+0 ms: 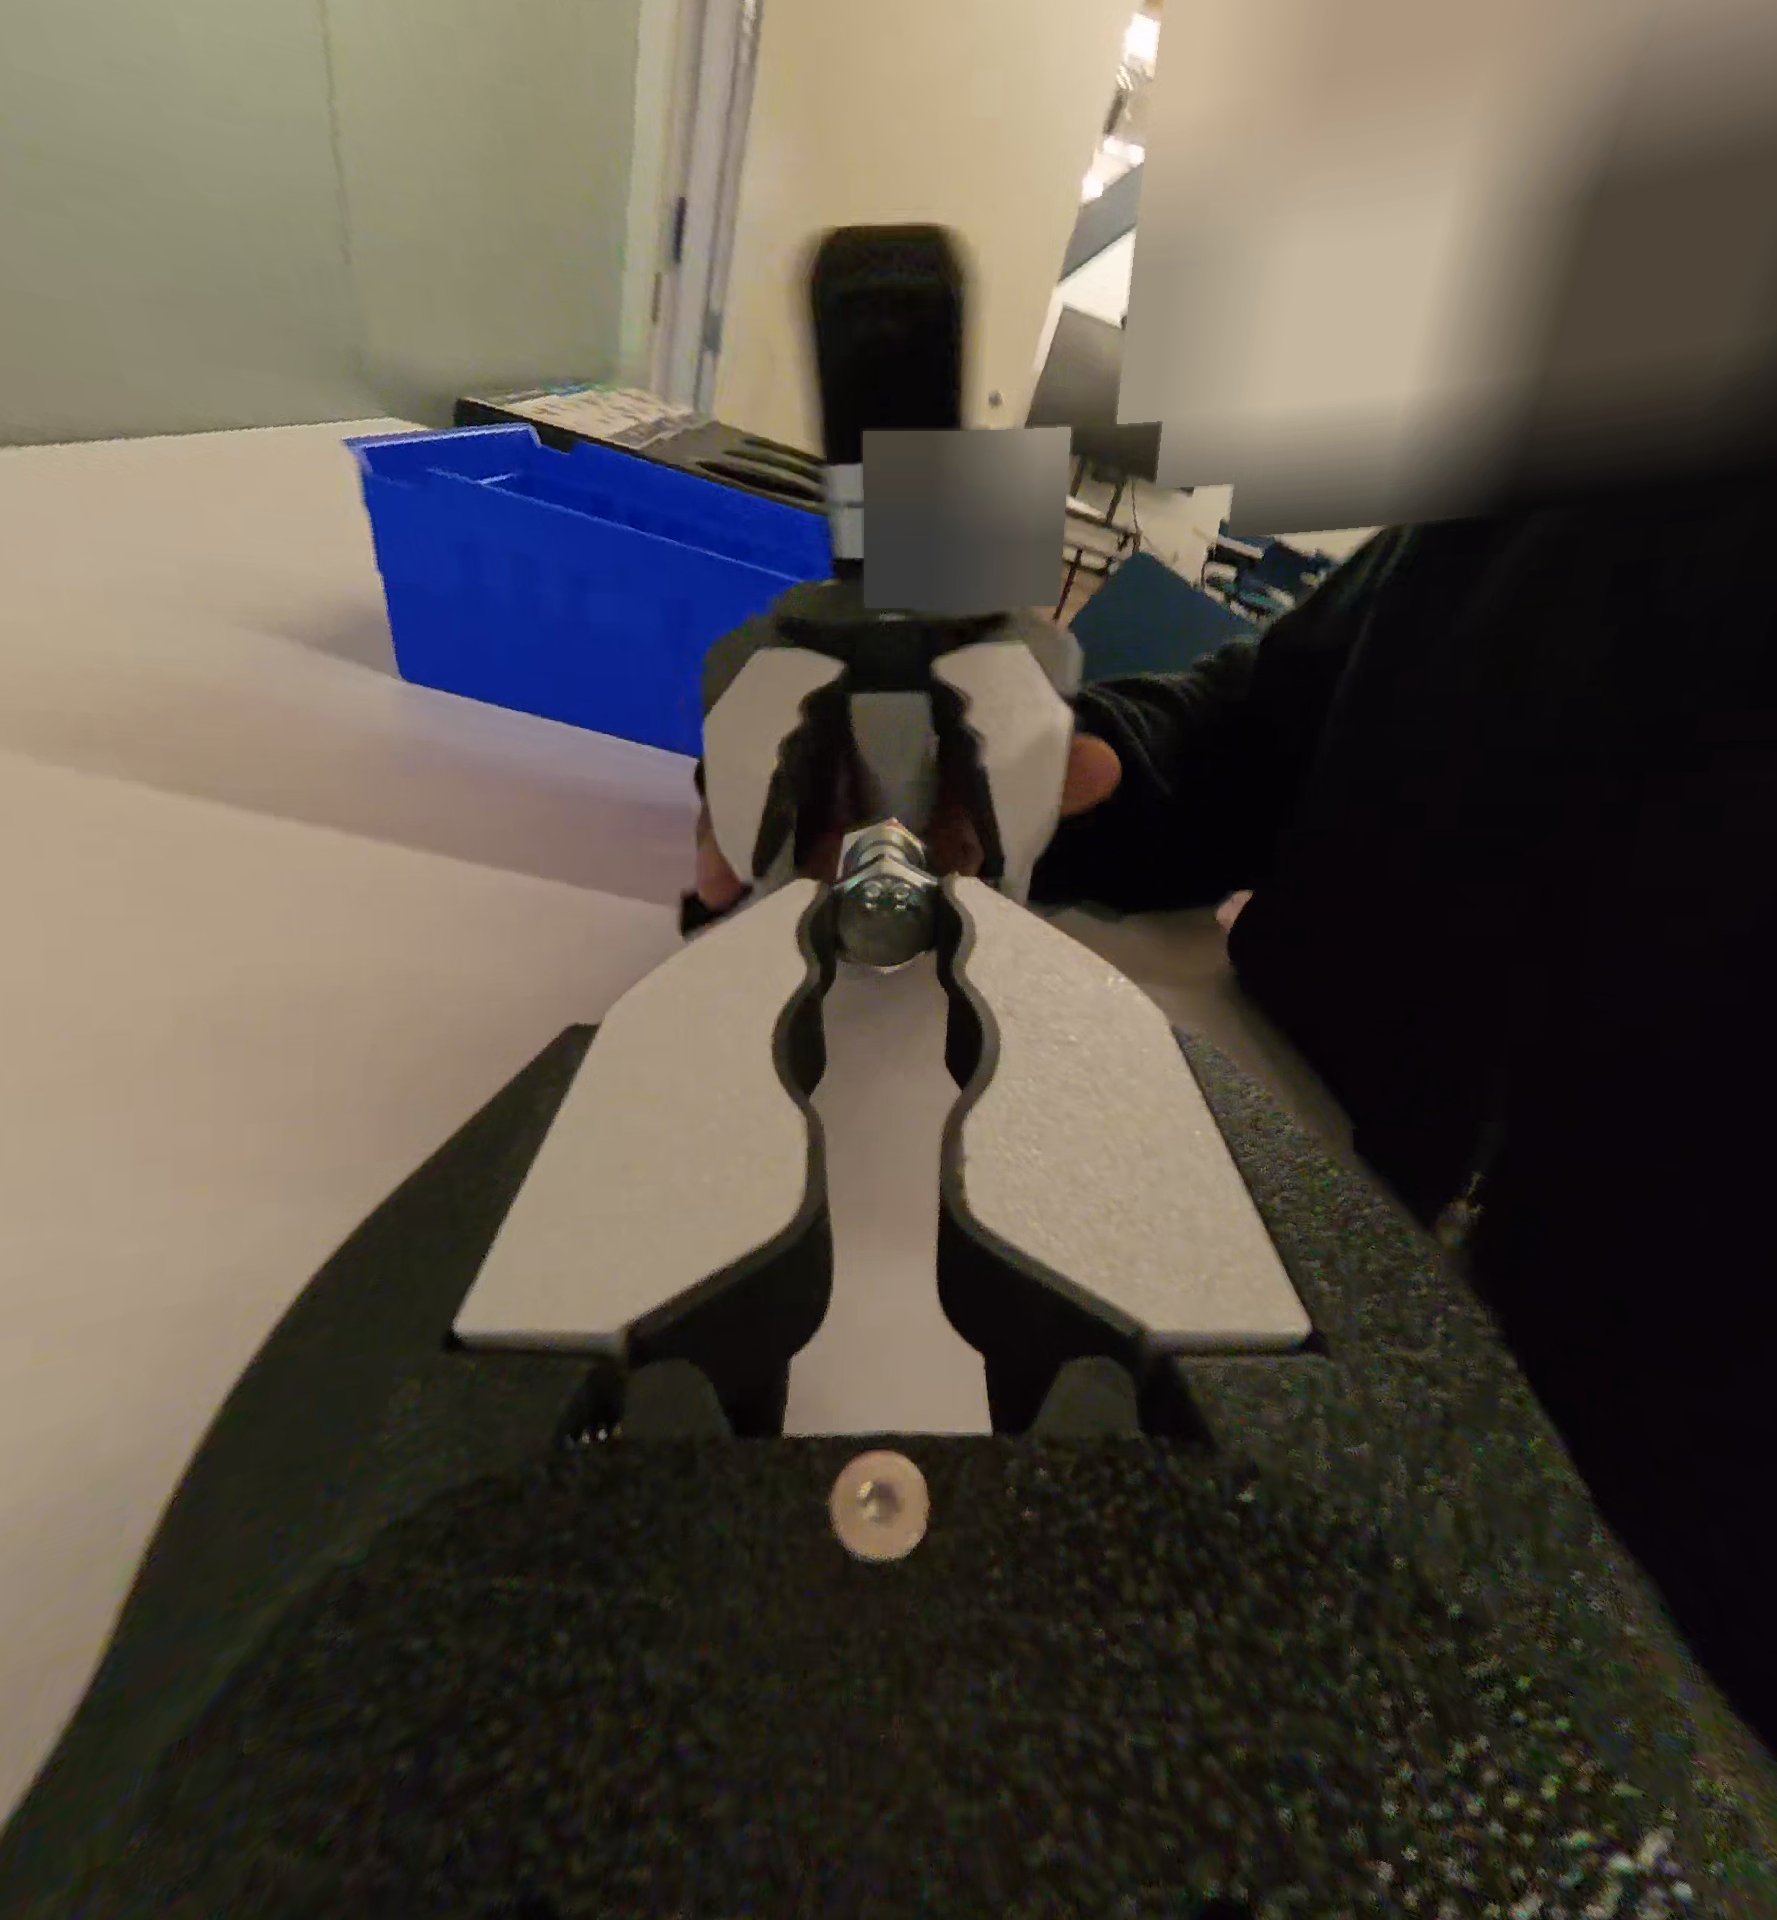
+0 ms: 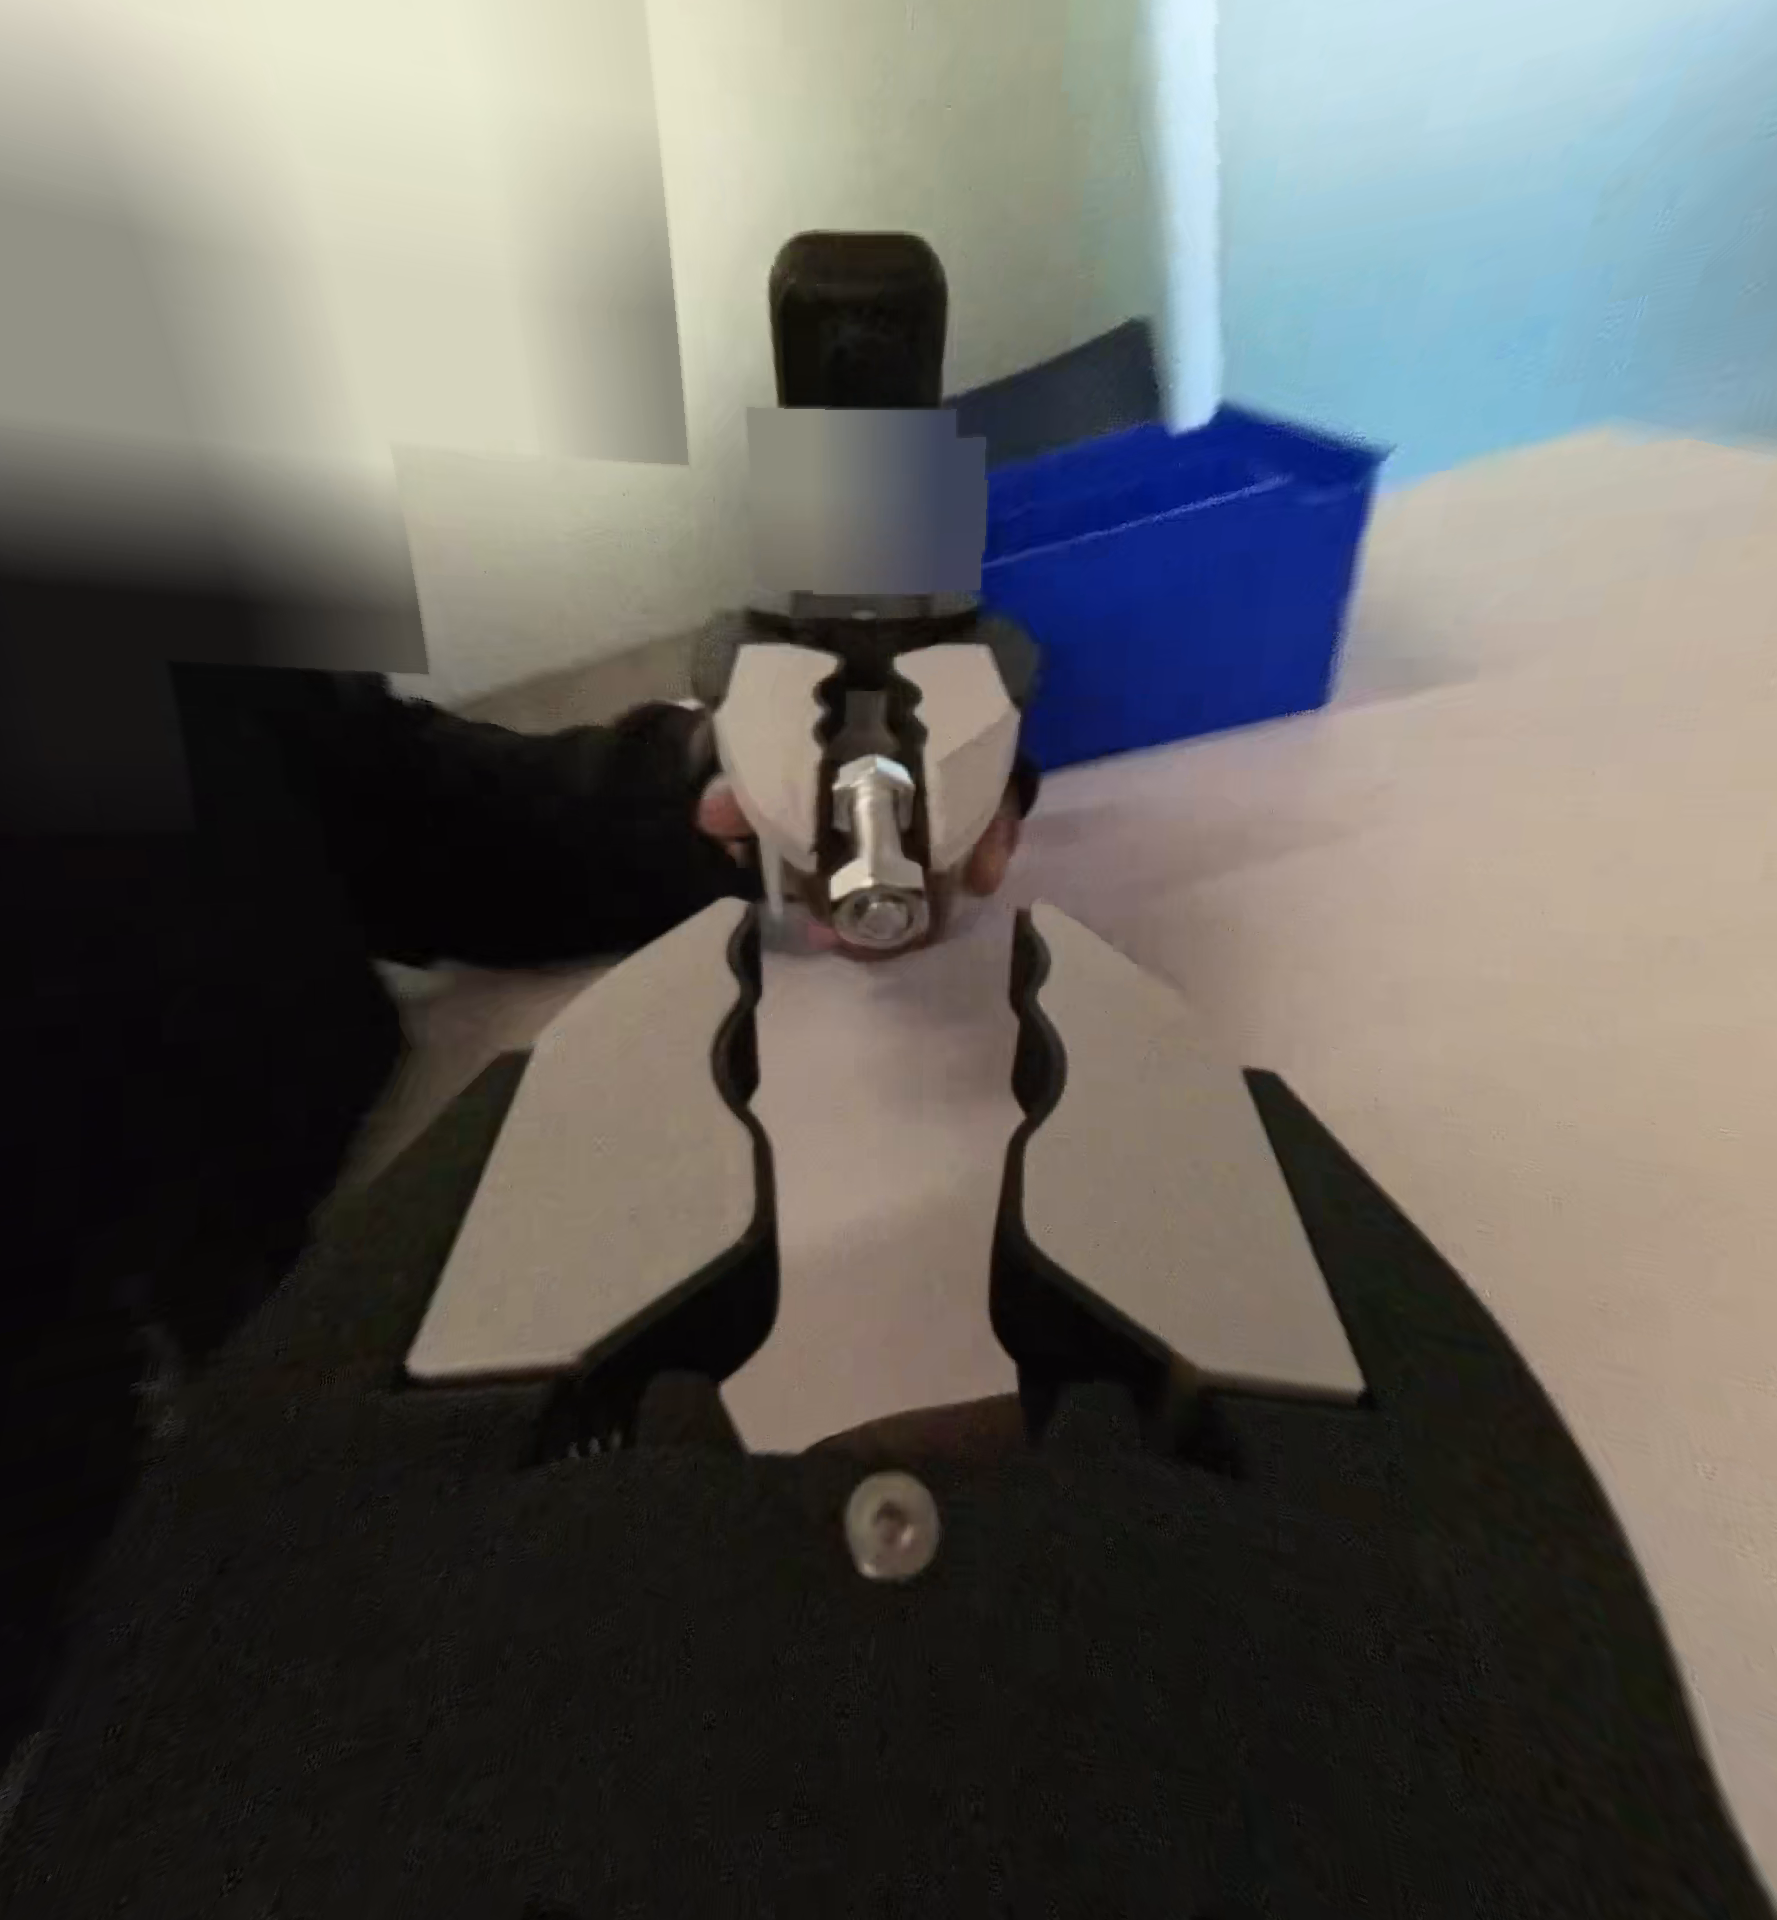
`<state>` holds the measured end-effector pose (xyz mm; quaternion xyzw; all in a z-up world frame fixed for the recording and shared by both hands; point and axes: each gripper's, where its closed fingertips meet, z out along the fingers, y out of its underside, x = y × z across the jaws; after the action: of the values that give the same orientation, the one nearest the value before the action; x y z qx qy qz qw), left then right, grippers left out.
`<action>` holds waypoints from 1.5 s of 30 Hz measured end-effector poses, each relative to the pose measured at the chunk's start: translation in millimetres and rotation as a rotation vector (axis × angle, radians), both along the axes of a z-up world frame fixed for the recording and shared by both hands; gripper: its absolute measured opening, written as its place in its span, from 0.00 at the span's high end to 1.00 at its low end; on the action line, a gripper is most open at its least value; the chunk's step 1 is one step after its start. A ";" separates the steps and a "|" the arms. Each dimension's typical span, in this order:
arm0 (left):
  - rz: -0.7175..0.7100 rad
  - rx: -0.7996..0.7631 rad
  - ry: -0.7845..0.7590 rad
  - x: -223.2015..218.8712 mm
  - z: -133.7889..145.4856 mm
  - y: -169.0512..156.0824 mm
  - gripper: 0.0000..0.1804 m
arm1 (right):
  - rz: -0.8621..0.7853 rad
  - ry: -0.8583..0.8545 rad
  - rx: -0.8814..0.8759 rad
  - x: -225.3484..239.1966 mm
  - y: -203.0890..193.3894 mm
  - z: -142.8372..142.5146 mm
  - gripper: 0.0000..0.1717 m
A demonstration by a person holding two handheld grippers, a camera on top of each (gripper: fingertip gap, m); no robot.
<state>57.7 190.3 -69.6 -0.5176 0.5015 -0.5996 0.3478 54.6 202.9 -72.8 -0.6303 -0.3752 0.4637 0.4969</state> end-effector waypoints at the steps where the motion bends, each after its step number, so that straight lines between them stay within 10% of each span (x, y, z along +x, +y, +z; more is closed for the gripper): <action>1: 0.007 -0.041 -0.003 -0.6 0.6 3.1 0.90 | -0.062 -0.062 0.137 1.6 3.1 0.1 0.73; 5: -0.006 -0.182 -0.019 -1.0 1.7 6.4 0.90 | -0.250 -0.296 0.596 3.4 8.6 0.8 0.71; 11: -0.040 -0.224 0.020 4.0 -5.5 -0.4 0.90 | -0.259 -0.375 0.734 -3.8 0.1 -3.8 0.90; 22: -0.012 0.192 0.069 4.9 -11.8 -11.1 0.90 | 0.195 0.137 -0.388 -4.3 -13.1 -4.7 0.89; 31: 0.021 -0.195 -0.020 1.0 2.6 8.1 0.90 | -0.217 -0.153 0.461 9.3 8.6 9.2 0.77; 37: -0.015 -0.259 0.012 5.0 -4.6 2.9 0.90 | -0.248 -0.340 0.671 -2.2 2.2 -5.3 0.86; 45: -0.047 -0.010 0.040 5.3 -7.9 -11.6 0.90 | 0.109 0.037 -0.157 -4.8 -13.6 -0.2 0.89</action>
<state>63.0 178.7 -77.5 -0.5193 0.5176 -0.5996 0.3207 49.8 189.3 -73.0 -0.6372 -0.3623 0.5296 0.4268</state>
